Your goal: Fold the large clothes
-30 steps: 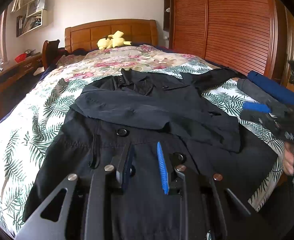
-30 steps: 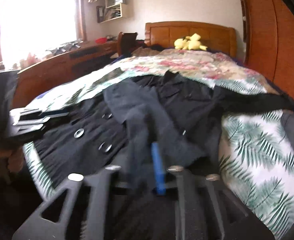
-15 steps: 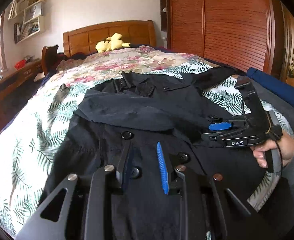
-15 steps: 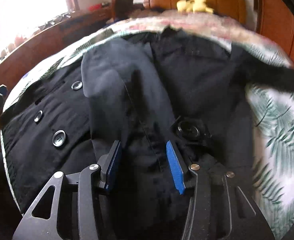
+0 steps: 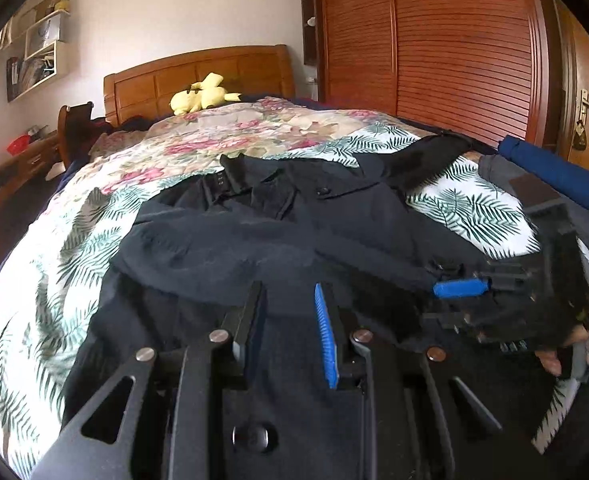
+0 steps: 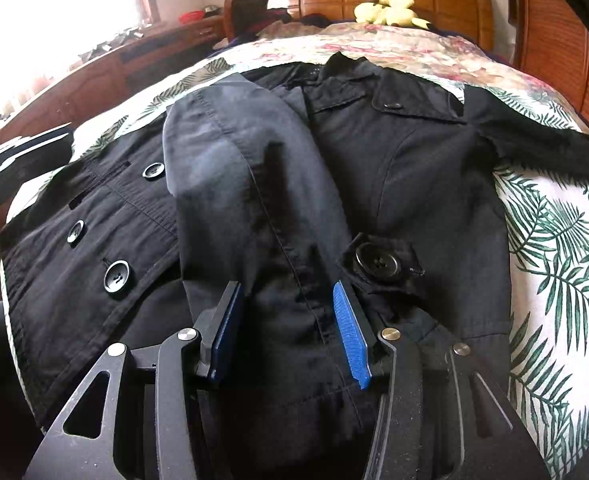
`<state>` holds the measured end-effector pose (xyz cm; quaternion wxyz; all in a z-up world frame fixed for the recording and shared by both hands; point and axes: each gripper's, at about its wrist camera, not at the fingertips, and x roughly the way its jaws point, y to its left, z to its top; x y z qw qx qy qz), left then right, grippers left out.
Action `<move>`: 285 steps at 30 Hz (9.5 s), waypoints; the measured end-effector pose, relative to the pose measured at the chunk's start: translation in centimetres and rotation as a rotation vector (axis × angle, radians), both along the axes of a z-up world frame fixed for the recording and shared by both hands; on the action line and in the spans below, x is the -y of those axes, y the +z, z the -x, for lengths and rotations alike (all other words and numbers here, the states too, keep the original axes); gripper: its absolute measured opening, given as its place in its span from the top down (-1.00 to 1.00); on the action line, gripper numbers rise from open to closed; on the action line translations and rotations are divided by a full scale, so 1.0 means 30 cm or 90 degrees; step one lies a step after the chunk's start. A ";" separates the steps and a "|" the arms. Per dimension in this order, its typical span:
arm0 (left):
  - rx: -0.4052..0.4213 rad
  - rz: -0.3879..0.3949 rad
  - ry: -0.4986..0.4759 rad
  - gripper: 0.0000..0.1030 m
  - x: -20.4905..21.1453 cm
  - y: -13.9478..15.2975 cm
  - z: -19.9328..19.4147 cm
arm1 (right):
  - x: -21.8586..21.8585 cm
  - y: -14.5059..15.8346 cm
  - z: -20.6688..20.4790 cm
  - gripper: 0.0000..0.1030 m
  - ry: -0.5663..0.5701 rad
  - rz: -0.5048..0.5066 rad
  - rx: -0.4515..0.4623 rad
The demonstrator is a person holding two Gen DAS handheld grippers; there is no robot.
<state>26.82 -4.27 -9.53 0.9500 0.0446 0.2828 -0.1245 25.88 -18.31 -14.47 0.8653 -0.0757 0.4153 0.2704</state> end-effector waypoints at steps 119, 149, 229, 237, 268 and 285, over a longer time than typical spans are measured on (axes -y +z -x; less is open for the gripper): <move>0.018 0.047 -0.015 0.55 0.001 -0.088 -0.049 | 0.619 0.104 -0.692 0.10 -0.402 0.182 -0.004; 0.054 0.073 0.013 0.55 -0.195 0.030 0.158 | -0.203 0.727 -0.201 0.90 -0.069 0.144 0.285; -0.068 0.118 0.104 0.51 -0.545 -0.078 0.089 | -0.254 0.000 0.022 -0.05 -0.021 0.072 0.037; -0.113 0.076 0.125 0.47 -0.510 -0.139 0.045 | -0.261 -0.002 0.028 -0.06 -0.022 0.068 0.042; -0.080 0.038 0.127 0.99 -0.491 -0.031 0.097 | -0.241 -0.001 0.019 -0.07 -0.019 0.040 0.027; -0.092 -0.025 0.129 0.84 -0.494 0.047 0.195 | -0.199 0.002 0.014 -0.08 -0.017 -0.002 0.010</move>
